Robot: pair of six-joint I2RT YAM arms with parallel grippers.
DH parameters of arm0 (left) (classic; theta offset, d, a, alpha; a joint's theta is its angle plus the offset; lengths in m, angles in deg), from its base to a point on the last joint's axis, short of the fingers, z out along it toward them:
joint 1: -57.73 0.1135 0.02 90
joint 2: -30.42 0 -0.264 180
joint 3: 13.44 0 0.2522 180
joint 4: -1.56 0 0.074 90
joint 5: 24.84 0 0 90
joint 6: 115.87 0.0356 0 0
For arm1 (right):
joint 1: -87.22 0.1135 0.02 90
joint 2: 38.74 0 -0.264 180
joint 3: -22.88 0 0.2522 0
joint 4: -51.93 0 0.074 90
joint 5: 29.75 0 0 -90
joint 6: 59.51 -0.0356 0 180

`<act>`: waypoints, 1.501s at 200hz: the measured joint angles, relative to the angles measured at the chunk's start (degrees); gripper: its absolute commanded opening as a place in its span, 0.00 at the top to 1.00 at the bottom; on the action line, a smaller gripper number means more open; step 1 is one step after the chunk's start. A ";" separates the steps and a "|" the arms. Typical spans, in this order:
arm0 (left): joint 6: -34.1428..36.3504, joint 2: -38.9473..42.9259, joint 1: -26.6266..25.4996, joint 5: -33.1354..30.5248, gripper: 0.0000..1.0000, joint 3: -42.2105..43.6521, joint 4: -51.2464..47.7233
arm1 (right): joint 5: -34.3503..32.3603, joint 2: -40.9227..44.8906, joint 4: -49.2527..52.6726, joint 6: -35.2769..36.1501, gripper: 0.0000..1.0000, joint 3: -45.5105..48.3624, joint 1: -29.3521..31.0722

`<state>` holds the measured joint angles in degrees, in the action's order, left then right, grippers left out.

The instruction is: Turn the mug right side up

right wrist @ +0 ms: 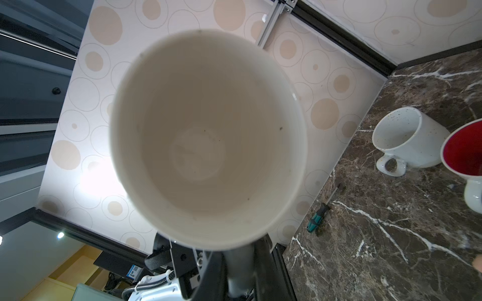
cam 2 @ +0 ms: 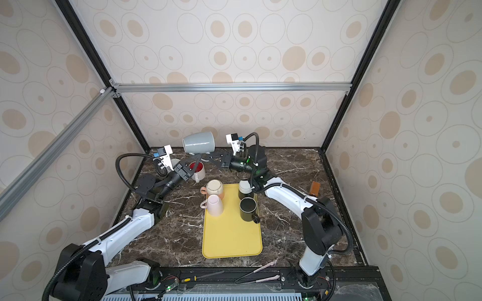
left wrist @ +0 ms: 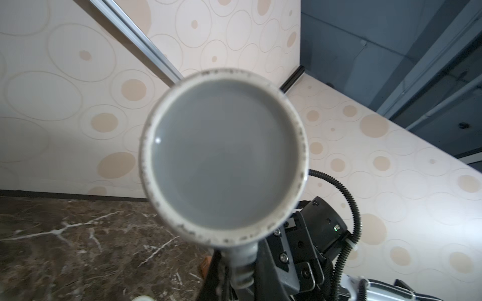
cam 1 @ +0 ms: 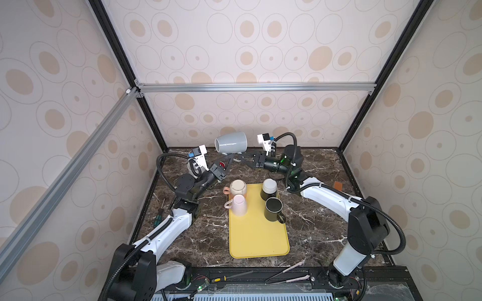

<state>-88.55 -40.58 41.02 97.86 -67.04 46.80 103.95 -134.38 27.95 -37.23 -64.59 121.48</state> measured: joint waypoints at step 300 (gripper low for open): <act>-12.61 -7.93 2.27 0.46 1.00 3.15 11.39 | -0.72 -1.07 -2.01 -1.18 0.54 0.37 -3.15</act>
<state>-101.16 -48.52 43.29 98.32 -63.89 58.19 103.23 -135.45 25.94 -38.41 -64.22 118.33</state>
